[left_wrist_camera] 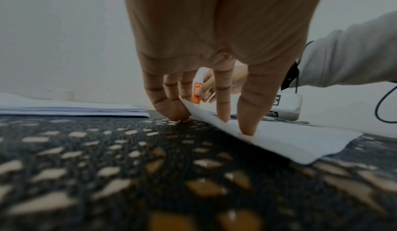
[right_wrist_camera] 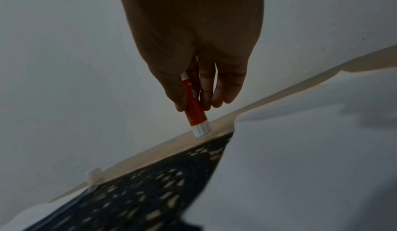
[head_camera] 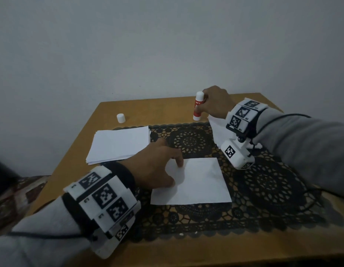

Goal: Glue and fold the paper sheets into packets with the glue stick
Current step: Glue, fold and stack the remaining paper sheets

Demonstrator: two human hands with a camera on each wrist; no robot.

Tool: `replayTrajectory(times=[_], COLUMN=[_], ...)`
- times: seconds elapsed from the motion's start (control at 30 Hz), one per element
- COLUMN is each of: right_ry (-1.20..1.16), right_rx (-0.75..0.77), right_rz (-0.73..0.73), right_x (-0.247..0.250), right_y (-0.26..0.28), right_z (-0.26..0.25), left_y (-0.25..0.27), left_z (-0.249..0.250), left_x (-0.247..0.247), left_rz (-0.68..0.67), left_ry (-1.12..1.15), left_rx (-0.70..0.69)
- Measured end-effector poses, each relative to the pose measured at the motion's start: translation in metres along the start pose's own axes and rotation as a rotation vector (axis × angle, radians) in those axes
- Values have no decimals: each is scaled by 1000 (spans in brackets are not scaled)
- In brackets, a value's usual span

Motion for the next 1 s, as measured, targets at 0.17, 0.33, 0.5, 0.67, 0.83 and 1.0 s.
replayTrajectory(times=[0.17,0.33,0.5,0.67,0.83,1.0], right_ry=[35,60,45,191,577,621], right_rx=[-7,-1,-23,36,251,98], right_rz=[3,-15,-3,-165,-254,-396], right_x=[-11,-15,3,25,40,69], right_y=[-13,-19,-9,25,66,97], right_z=[6,2,5,19,40,87], left_y=[-1,0,0,-1,1,3], left_z=[1,-1,1,2,1,2], left_x=[0,1,3,3,6,12], left_rz=[16,16,60,81,74,97], left_ry=[-42,-45,-43,-32,34,109], left_rx=[-27,-26,-26,-10,9,10])
Point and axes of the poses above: each hand's wrist, its own y-axis away from the middle knuckle, its own x-axis out of the back of the hand, z = x × y, the point moved 9 cm from there along -y, towards the middle knuckle
